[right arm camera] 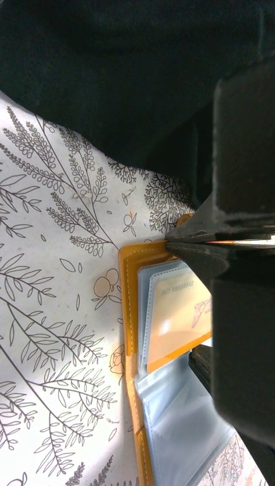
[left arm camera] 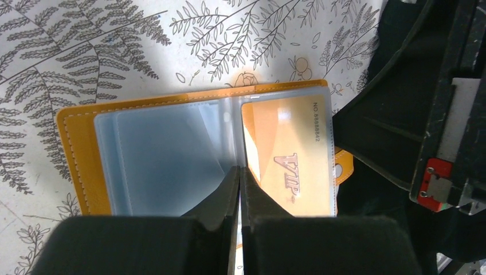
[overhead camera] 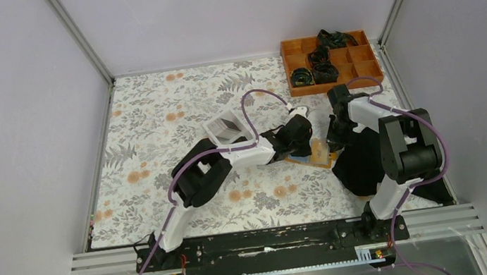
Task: Put the credit cards into the card holder
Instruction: Insert the credit card into the card holder.
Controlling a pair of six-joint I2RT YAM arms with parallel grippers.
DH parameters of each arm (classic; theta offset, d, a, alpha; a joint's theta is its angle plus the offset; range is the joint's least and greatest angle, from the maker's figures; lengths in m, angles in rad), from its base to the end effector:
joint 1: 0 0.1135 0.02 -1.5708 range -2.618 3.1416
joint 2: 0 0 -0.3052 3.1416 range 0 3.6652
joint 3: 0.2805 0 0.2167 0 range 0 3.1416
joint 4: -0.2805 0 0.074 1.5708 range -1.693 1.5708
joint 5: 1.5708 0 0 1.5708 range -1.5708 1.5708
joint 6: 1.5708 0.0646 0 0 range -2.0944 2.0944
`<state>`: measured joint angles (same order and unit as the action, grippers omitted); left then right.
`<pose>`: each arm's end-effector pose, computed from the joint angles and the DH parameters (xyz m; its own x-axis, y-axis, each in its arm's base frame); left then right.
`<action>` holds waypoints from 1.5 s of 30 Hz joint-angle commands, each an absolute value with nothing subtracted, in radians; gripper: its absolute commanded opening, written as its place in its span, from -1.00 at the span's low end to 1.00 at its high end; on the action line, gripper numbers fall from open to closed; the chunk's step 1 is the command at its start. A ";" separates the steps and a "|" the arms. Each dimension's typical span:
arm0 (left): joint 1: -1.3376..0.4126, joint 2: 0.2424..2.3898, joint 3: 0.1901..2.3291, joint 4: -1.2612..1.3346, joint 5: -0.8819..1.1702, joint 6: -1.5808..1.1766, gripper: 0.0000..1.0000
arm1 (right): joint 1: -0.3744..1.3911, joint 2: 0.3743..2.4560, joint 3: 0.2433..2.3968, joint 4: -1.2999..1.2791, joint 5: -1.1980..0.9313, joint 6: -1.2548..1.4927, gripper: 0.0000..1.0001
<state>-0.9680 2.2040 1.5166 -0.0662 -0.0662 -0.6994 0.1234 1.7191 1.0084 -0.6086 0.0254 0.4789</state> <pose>0.2873 -0.4099 0.1790 -0.8084 0.0416 -0.5872 0.3583 0.8262 -0.4348 0.2945 0.0349 0.1908 -0.9069 0.3517 -0.2322 0.3393 0.9361 0.0928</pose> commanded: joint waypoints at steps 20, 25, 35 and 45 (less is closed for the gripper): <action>-0.979 2.237 1.557 -0.028 -0.012 -0.699 -0.85 | 0.133 1.819 1.008 -0.512 0.013 0.500 -0.99; -0.979 2.224 1.550 -0.031 -0.020 -0.697 -0.77 | 0.134 1.815 1.006 -0.514 0.020 0.501 -0.99; -0.969 2.169 1.542 -0.115 -0.111 -0.679 -0.48 | 0.133 1.795 1.008 -0.522 0.040 0.508 -0.85; -0.946 2.040 1.444 -0.126 -0.189 -0.694 -0.36 | 0.133 1.730 1.041 -0.555 0.070 0.509 -0.54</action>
<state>-0.9546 2.1239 1.4704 -0.1181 -0.1234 -0.6971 0.1238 1.7378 1.0370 -0.6430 0.0387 0.4805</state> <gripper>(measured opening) 0.311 0.193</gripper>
